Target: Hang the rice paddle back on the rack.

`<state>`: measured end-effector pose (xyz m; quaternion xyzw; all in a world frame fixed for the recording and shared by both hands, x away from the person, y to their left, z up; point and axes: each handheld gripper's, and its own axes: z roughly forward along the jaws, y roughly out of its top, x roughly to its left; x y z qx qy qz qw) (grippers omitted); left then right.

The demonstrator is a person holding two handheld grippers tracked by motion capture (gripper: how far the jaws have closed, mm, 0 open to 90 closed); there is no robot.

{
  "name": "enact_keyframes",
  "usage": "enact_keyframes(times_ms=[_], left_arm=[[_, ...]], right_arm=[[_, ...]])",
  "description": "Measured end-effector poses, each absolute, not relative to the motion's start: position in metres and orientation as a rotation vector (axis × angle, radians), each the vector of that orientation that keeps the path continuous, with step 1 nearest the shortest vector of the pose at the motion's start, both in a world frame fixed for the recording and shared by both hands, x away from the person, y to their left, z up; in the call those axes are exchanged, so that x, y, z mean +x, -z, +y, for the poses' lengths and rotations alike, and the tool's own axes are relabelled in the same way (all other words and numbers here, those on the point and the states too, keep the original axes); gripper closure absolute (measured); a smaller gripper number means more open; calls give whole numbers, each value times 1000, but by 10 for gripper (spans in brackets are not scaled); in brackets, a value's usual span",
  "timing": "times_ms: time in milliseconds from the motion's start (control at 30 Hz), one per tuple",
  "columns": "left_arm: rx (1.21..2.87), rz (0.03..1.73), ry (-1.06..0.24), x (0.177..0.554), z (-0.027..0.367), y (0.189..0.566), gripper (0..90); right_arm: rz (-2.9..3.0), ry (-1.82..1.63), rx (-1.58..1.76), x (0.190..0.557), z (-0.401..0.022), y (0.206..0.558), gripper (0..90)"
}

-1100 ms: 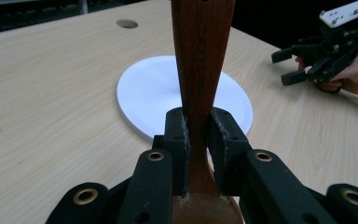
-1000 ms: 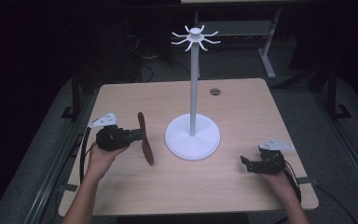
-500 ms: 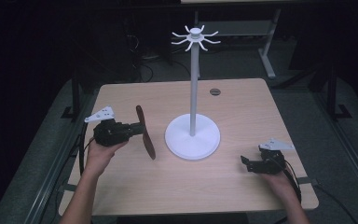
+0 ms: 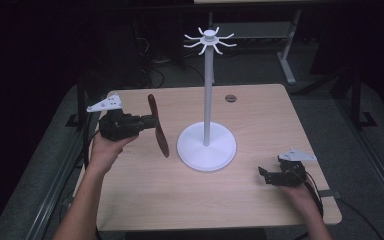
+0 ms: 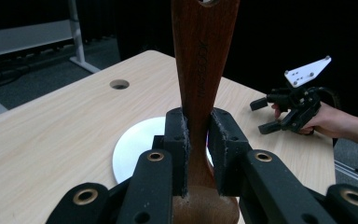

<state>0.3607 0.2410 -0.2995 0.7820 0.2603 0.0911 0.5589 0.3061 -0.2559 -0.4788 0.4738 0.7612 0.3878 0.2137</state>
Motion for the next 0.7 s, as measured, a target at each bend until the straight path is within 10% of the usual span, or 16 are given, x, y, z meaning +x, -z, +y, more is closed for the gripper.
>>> enact_keyframes(times_ms=[700], left_arm=[[1847, 519, -224, 375, 220, 240, 776]], right_arm=[[2109, -1081, 1316, 306, -256, 479, 122]])
